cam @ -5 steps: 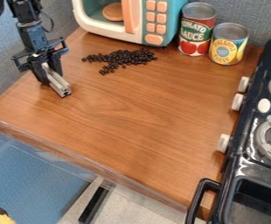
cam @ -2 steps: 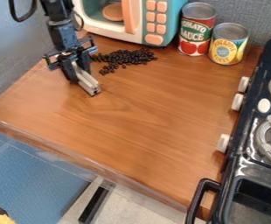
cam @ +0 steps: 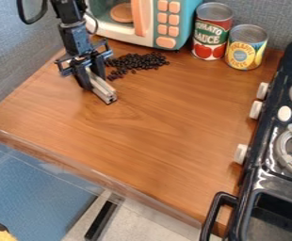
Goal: Sweep into pile
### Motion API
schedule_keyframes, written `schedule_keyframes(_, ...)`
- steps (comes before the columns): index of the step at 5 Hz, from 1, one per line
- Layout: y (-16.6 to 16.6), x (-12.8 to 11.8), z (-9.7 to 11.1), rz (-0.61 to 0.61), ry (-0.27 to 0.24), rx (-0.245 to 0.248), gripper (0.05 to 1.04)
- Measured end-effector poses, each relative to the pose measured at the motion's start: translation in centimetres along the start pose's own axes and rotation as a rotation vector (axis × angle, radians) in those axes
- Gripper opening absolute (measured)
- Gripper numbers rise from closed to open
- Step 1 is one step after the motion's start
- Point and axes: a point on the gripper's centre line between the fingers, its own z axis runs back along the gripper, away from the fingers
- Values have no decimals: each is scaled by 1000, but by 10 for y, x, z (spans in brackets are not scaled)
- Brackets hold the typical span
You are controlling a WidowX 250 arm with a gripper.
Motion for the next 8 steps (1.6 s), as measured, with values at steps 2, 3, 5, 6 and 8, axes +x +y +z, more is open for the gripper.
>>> schedule_keyframes(2, -4, -3, 11, 3, 59, -38, 384)
schedule_keyframes(3, 10, -2, 42, 12, 55, -114, 384)
schedule_keyframes(5, 54, -37, 60, 174, -15, -210, 384)
schedule_keyframes(6, 70, -65, 25, 287, 78, -202, 384)
schedule_keyframes(8, 72, -77, -19, 324, 79, -213, 384)
